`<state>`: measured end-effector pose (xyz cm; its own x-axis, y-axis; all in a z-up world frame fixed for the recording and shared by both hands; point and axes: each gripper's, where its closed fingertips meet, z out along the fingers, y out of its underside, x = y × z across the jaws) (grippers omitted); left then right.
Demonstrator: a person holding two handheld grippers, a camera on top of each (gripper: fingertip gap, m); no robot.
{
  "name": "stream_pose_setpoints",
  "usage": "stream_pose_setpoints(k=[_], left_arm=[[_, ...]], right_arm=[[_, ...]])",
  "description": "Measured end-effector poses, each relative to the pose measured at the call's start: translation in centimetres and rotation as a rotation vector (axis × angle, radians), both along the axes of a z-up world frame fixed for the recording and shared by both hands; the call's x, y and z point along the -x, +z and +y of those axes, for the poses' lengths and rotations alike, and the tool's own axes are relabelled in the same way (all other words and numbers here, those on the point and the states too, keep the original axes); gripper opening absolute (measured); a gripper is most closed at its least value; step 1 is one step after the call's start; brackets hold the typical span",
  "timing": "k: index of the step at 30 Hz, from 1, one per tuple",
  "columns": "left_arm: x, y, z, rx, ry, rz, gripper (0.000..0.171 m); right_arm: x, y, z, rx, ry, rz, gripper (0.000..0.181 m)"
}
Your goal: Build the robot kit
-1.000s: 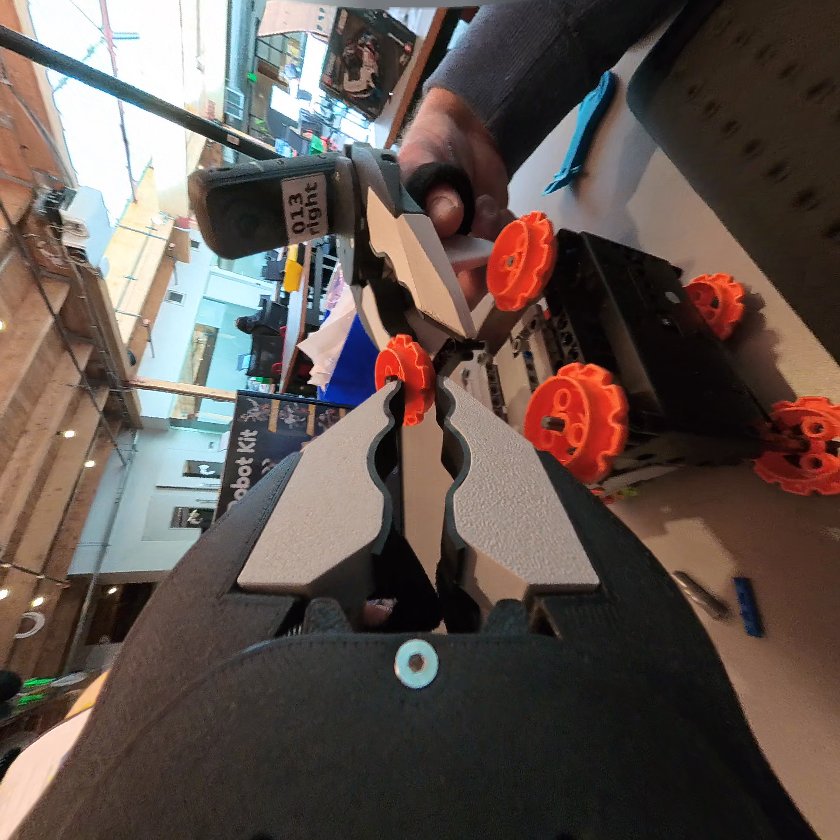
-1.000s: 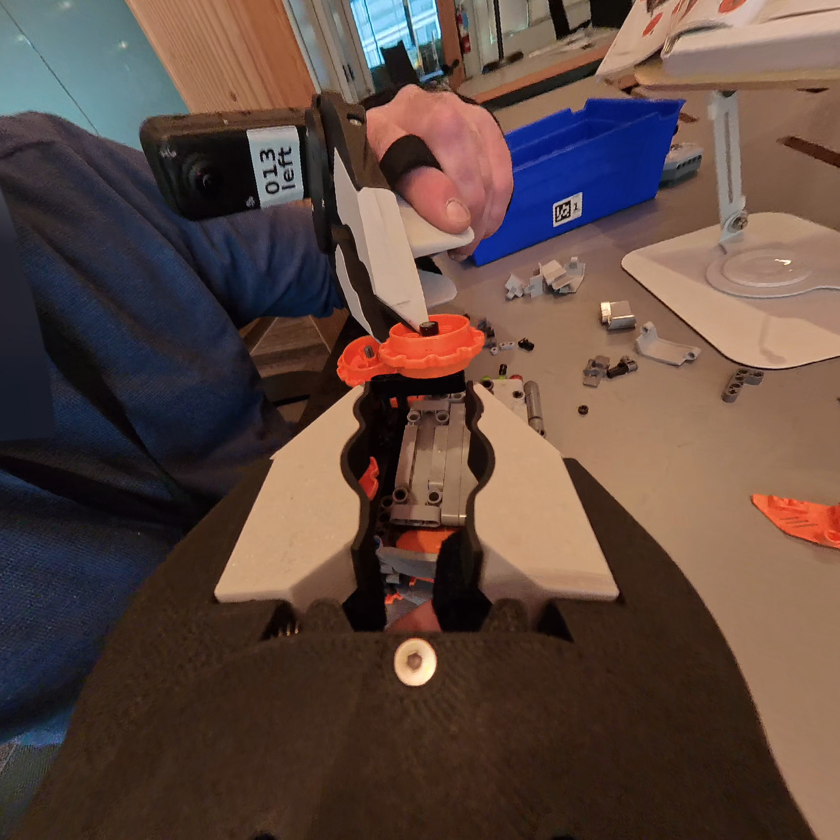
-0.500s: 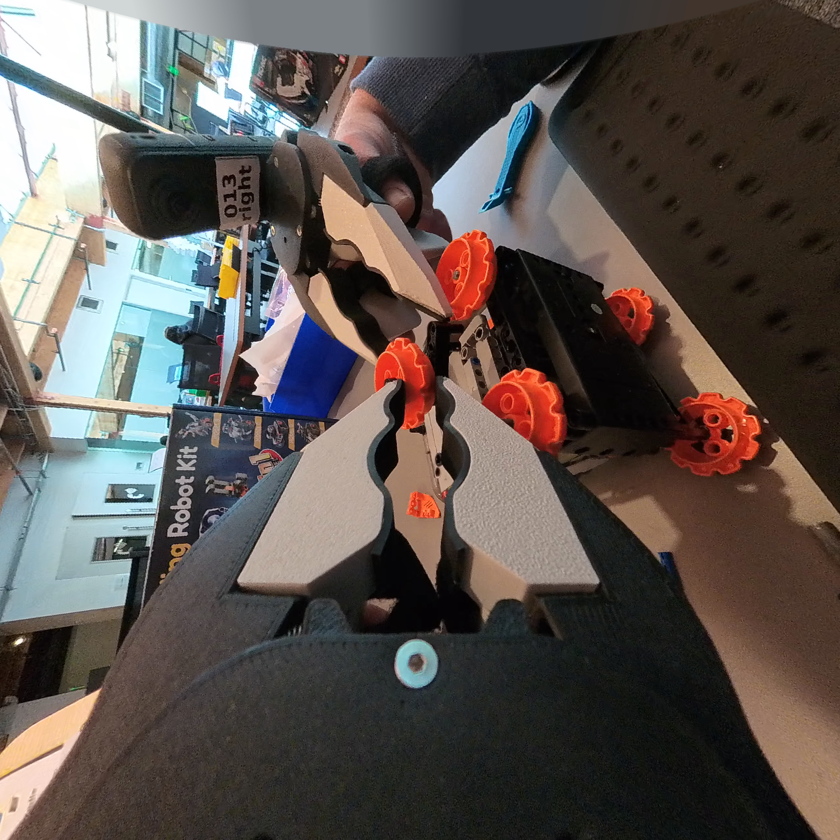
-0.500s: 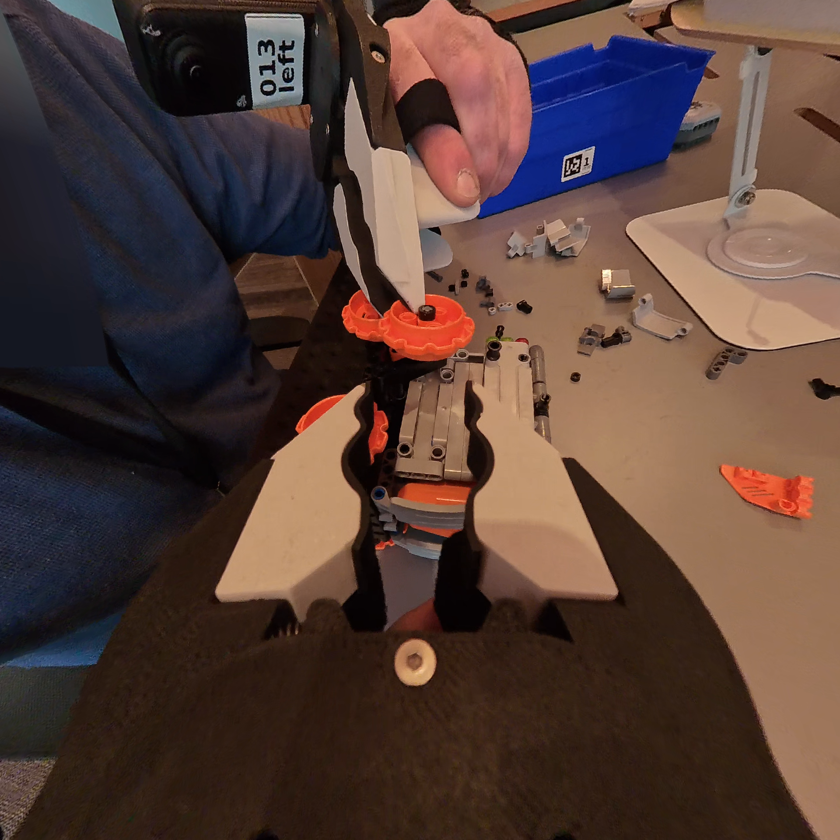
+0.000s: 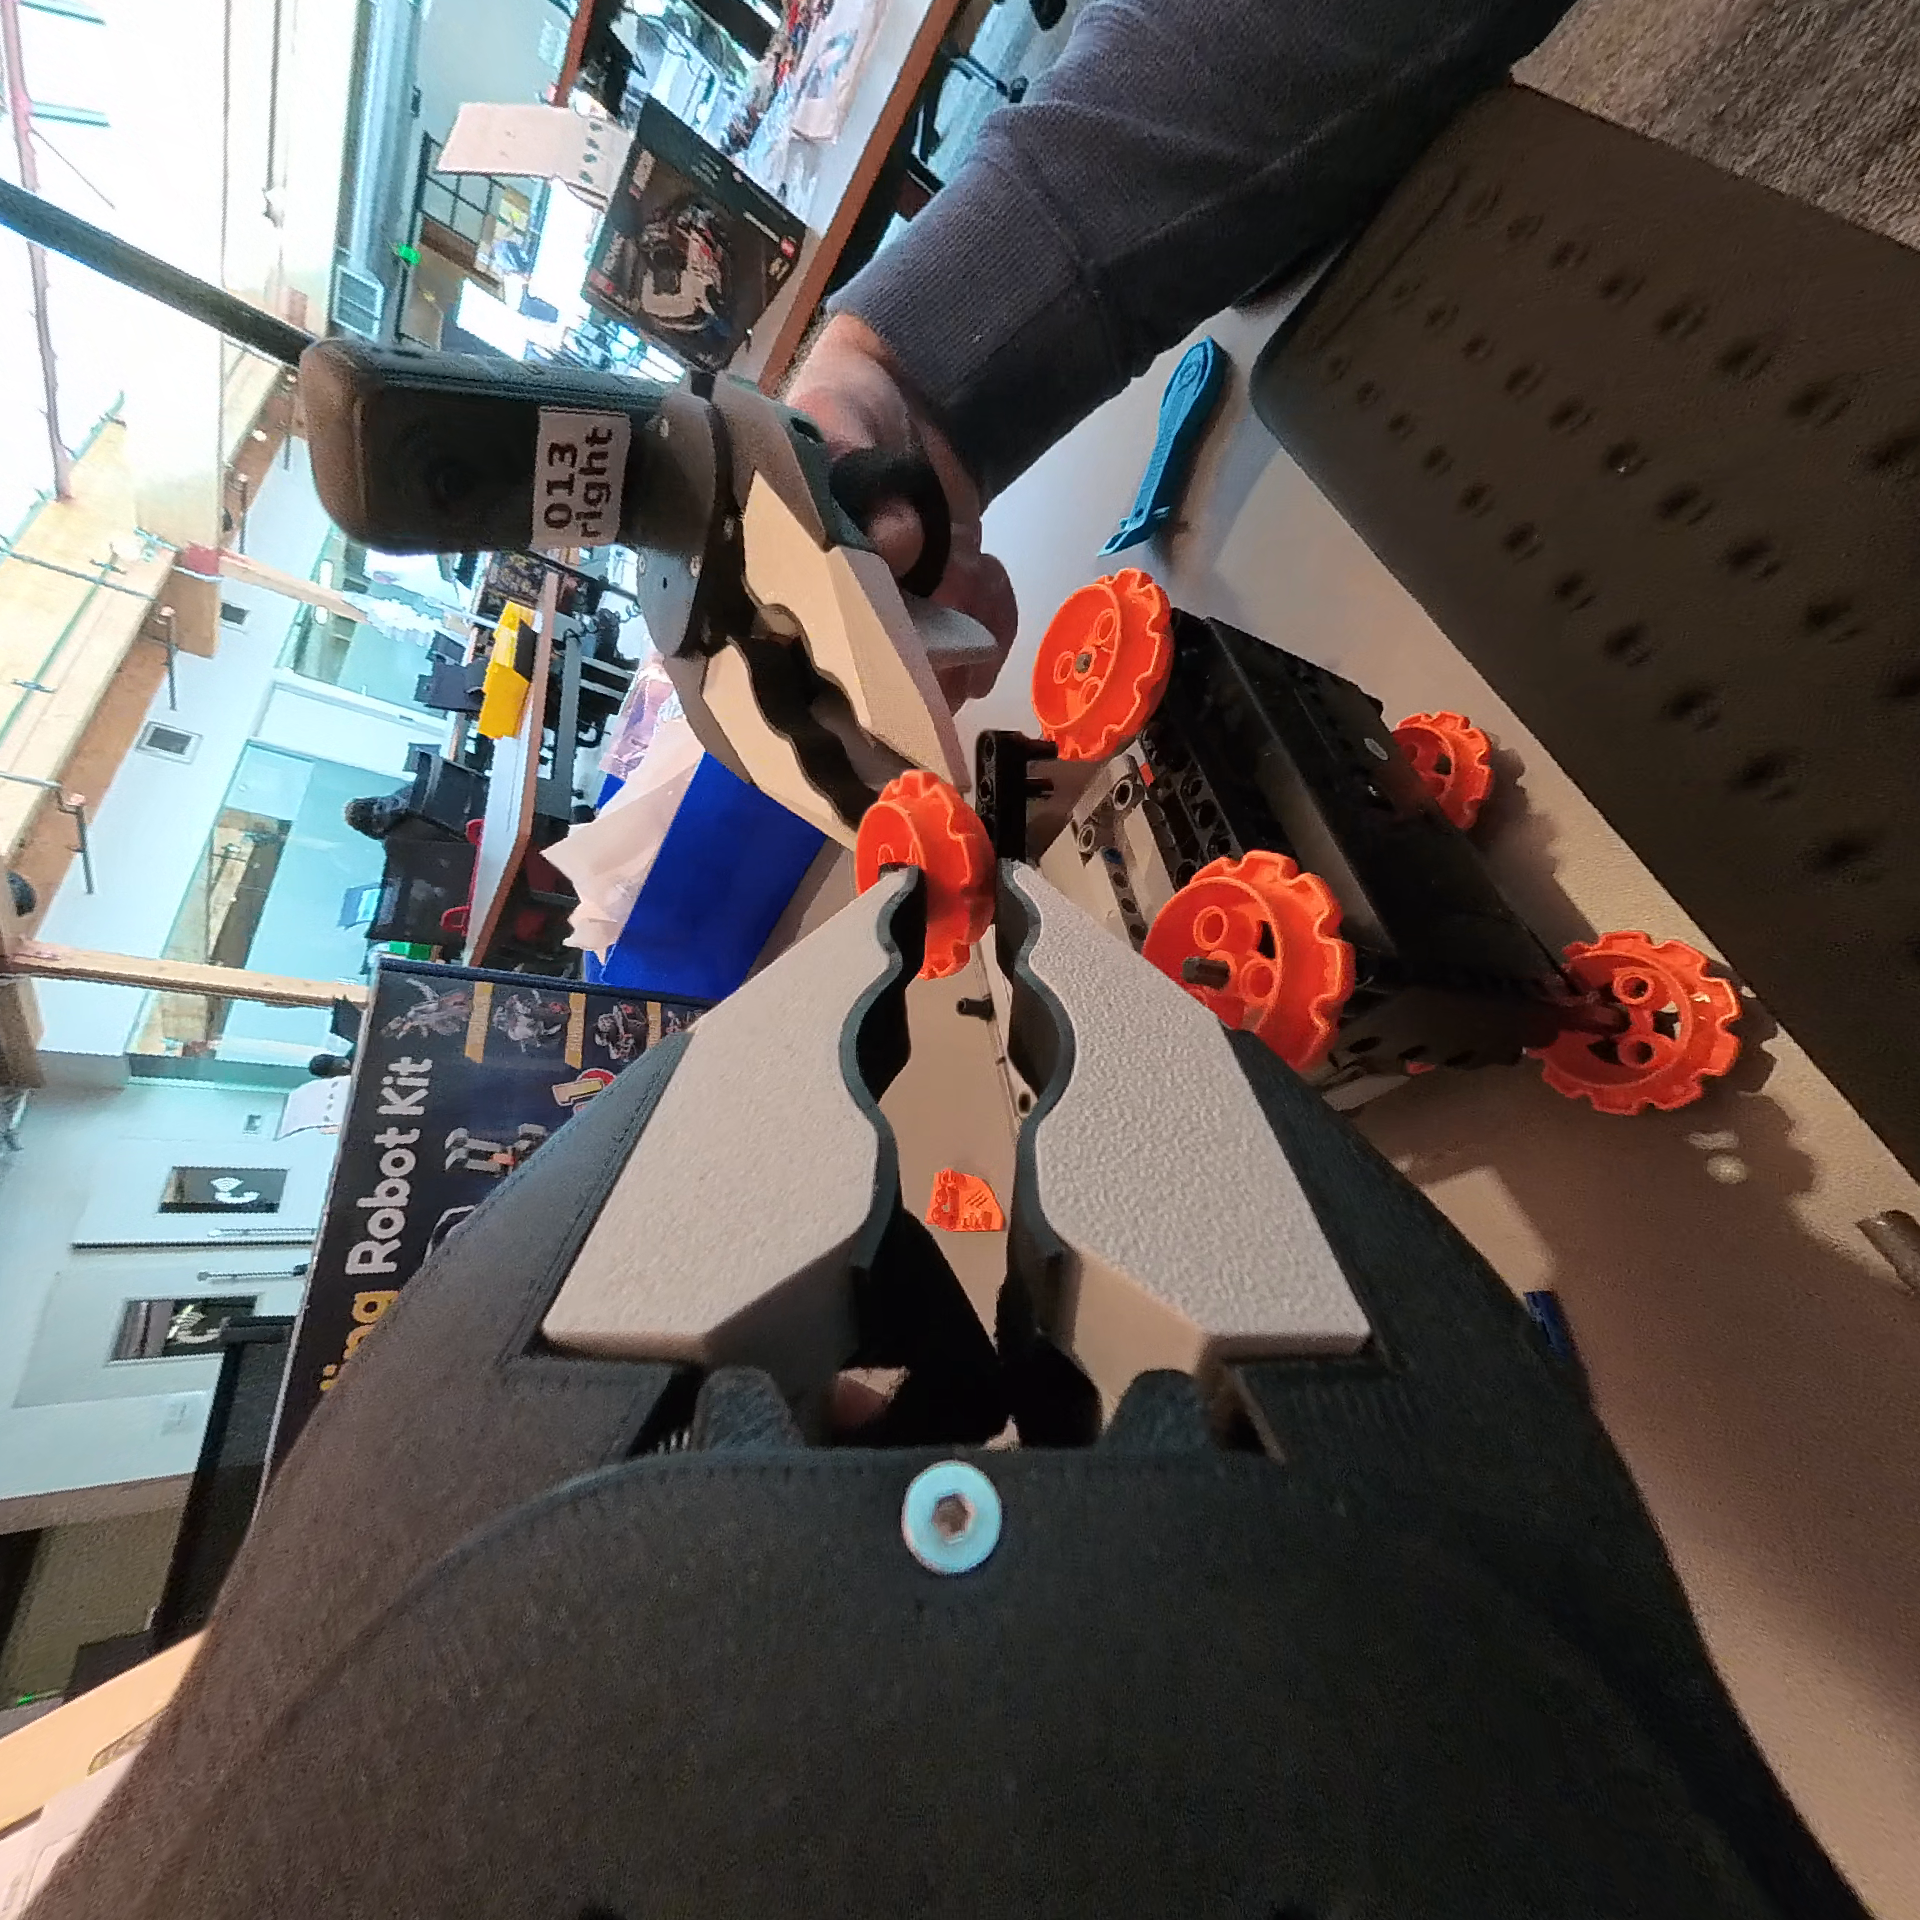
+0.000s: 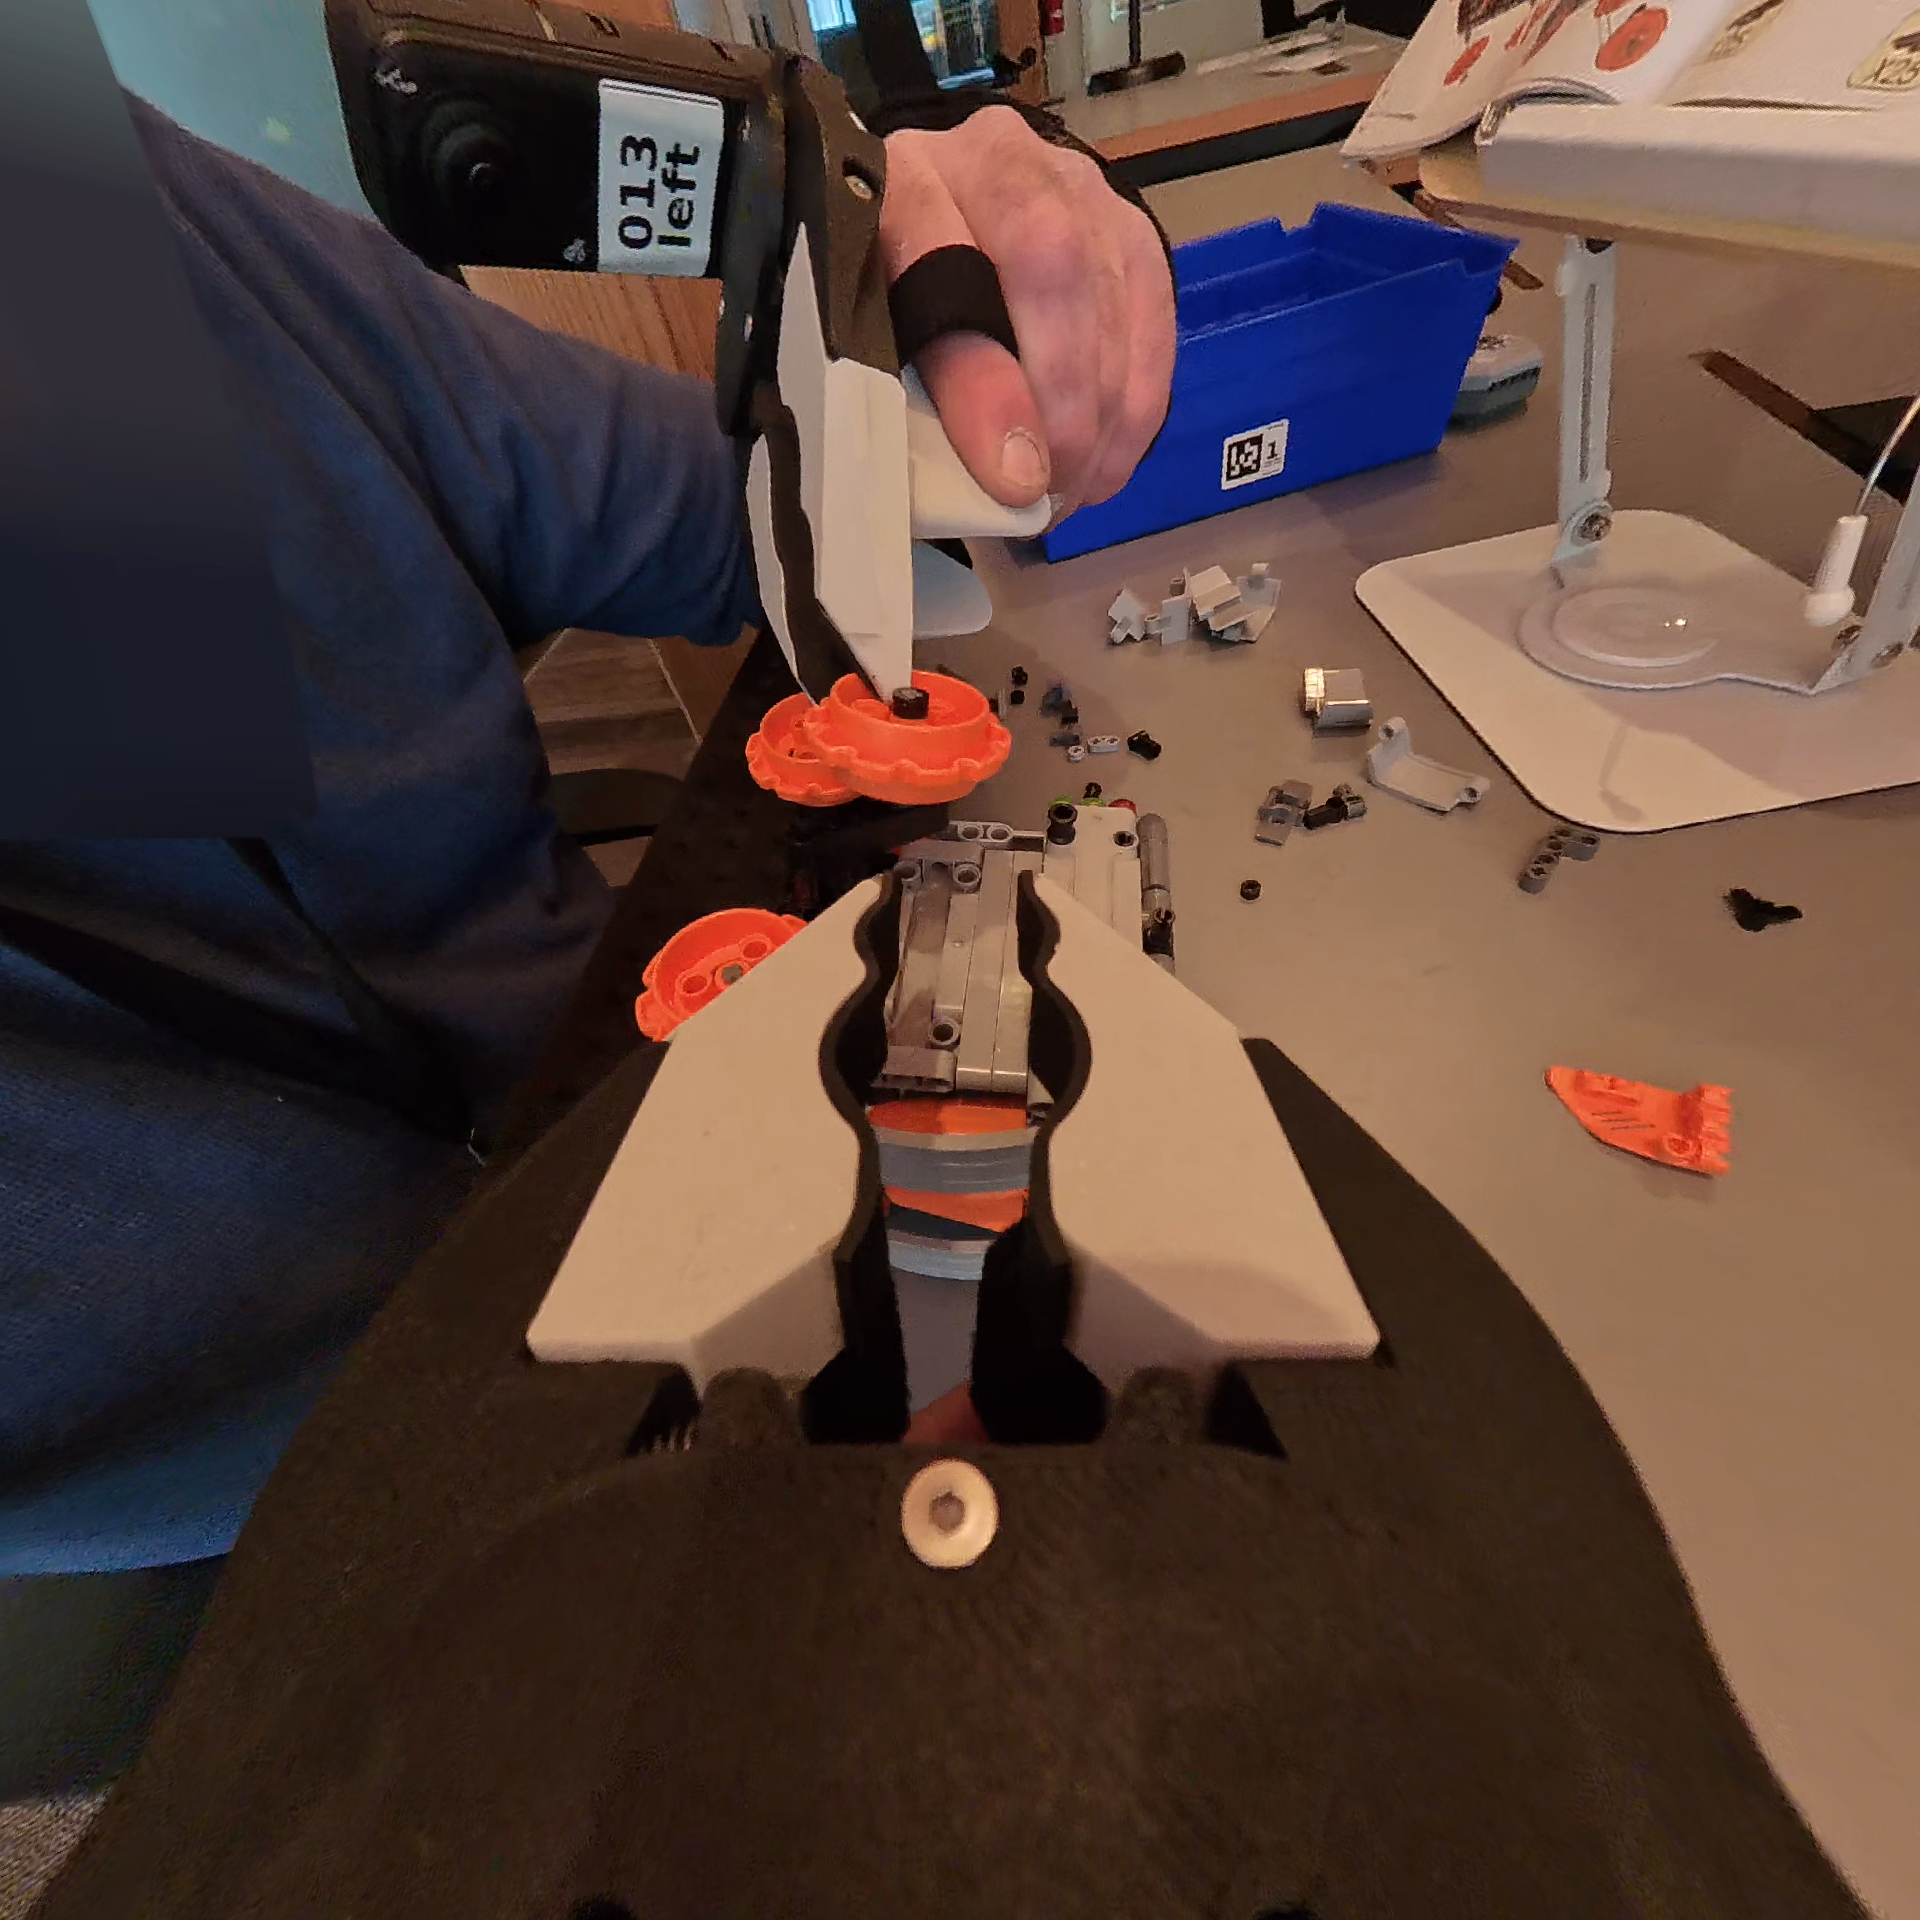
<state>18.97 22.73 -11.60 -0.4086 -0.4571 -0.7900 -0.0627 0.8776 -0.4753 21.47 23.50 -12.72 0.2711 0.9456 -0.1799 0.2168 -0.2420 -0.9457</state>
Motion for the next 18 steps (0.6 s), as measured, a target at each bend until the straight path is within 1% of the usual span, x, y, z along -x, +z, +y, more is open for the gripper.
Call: stream_pose_setpoints(k=[1,3,7,11,14,18], left_arm=[[0.0,-0.1,0.1,-0.007,-0.003,0.0,0.012],[-0.1,-0.3,0.2,-0.018,-0.006,0.007,0.012],[0.0,-0.5,0.2,-0.015,-0.012,0.02,0.012],[0.1,-1.0,0.2,-0.01,-0.019,0.036,0.012],[0.1,-1.5,0.3,-0.023,-0.025,0.06,0.013],[0.1,-1.6,0.1,-0.022,-0.031,0.077,0.013]], right_arm=[[0.2,0.0,0.0,-0.004,-0.002,-0.006,0.021],[0.6,-0.4,0.0,-0.022,-0.005,-0.052,0.015],[1.6,-1.1,-0.5,-0.053,0.015,-0.103,0.012],[1.9,-1.4,-0.6,-0.073,0.006,-0.134,0.011],[2.0,-1.1,-0.7,-0.084,0.006,-0.127,0.008],[2.0,-1.5,-0.4,-0.106,-0.012,-0.162,0.007]])
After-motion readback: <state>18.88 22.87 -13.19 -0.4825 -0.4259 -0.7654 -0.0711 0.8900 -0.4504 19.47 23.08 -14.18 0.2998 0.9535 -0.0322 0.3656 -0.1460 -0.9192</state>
